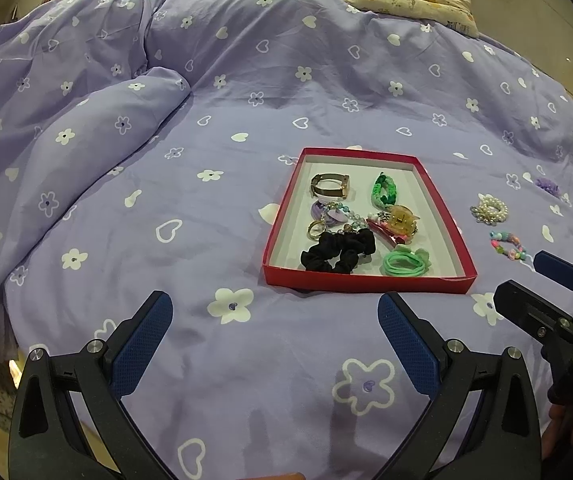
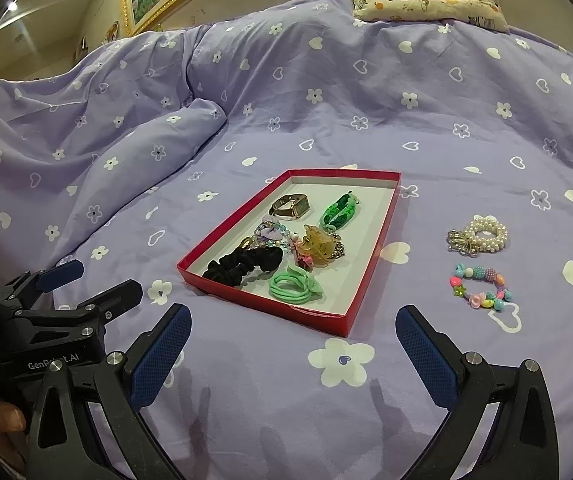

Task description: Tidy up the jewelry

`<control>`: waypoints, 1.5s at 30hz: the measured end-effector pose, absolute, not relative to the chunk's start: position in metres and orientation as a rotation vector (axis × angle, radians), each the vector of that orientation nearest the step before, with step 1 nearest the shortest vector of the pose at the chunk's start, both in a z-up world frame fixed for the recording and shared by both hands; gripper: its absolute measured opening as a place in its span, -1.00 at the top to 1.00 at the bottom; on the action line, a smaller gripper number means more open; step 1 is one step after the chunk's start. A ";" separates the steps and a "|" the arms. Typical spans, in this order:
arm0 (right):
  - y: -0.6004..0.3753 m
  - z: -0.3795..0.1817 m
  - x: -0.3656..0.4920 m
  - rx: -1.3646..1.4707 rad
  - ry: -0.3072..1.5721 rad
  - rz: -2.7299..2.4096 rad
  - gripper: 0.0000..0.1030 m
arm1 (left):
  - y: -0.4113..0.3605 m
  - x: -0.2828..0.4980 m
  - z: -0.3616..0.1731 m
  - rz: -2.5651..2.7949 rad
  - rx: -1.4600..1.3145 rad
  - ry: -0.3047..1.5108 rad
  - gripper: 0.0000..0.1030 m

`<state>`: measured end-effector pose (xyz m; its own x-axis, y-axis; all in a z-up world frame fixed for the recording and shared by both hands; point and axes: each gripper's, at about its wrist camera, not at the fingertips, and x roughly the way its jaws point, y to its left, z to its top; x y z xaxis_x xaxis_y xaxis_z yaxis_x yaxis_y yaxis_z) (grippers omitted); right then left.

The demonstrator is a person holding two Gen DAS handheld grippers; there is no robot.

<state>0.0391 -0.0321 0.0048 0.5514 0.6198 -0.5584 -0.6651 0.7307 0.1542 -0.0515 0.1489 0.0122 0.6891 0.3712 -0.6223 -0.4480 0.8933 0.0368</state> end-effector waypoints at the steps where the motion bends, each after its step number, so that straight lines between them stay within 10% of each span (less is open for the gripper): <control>1: -0.033 0.006 0.039 -0.076 0.625 0.763 -1.00 | 0.148 -0.052 0.013 0.458 -0.121 0.667 -1.00; 45: -0.037 0.007 0.040 -0.075 0.612 0.770 -1.00 | 0.145 -0.048 0.013 0.416 -0.122 0.657 -1.00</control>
<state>0.0401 -0.0370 0.0066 0.5539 0.6302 -0.5441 -0.6724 0.7240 0.1540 -0.0481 0.1447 0.0130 0.7133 0.3360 -0.6151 -0.4121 0.9109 0.0197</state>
